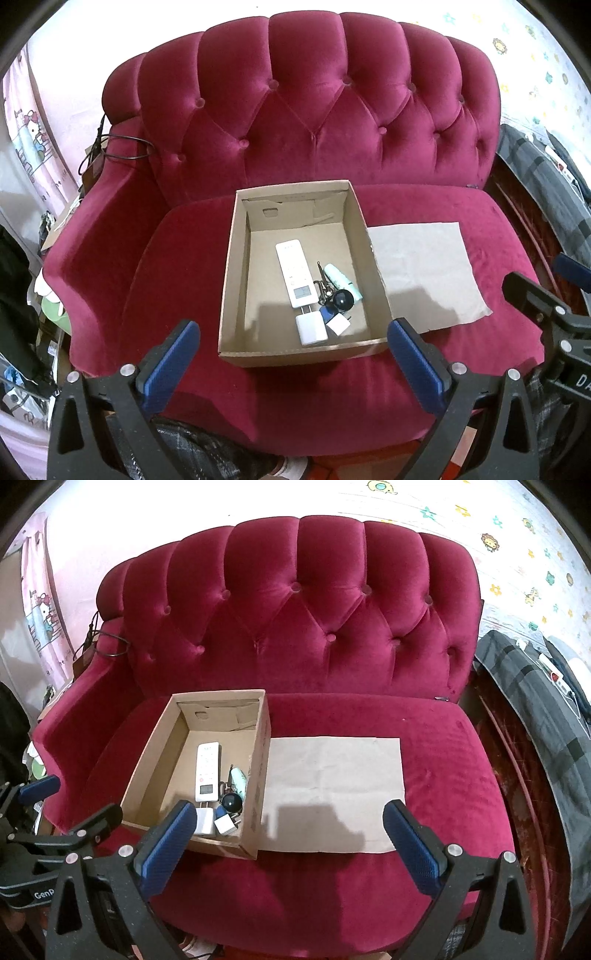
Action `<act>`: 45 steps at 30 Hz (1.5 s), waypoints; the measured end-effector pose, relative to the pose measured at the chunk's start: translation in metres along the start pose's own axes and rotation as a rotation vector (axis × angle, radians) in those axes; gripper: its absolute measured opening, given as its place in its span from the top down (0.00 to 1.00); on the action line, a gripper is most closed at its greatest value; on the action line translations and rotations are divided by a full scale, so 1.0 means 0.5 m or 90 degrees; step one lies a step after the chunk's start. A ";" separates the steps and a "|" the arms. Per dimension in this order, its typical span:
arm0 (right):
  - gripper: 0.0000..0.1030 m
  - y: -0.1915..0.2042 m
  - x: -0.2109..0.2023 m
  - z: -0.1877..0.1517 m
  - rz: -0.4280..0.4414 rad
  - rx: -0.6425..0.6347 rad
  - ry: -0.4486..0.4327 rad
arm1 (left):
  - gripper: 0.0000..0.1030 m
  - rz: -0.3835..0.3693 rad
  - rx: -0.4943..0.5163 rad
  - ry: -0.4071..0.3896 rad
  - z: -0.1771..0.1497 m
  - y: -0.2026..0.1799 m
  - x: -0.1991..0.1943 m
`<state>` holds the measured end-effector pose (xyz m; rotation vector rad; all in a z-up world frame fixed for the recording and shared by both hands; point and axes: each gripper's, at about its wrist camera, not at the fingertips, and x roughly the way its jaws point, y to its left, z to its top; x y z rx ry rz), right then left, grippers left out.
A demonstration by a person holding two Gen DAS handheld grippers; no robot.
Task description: Organize rigid objects
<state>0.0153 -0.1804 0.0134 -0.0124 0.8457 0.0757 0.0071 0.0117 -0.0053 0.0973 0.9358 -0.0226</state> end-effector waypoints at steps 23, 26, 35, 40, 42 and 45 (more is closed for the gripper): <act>0.00 0.001 0.000 0.004 -0.002 0.002 0.000 | 0.00 0.001 -0.002 0.006 -0.003 -0.002 0.010; 0.00 0.001 -0.002 0.005 -0.001 0.002 -0.002 | 0.00 0.001 0.002 0.007 -0.004 -0.005 0.010; 0.00 0.005 0.000 0.004 -0.002 0.001 -0.005 | 0.00 0.001 0.003 0.007 -0.003 -0.006 0.011; 0.00 0.006 0.002 0.005 0.001 0.001 -0.004 | 0.00 0.000 0.002 0.009 -0.003 -0.006 0.011; 0.00 0.004 0.005 0.005 0.002 0.004 -0.001 | 0.00 -0.003 0.003 0.010 -0.002 -0.006 0.014; 0.00 0.003 0.008 0.007 0.003 0.004 0.000 | 0.00 -0.003 0.005 0.009 0.001 -0.008 0.016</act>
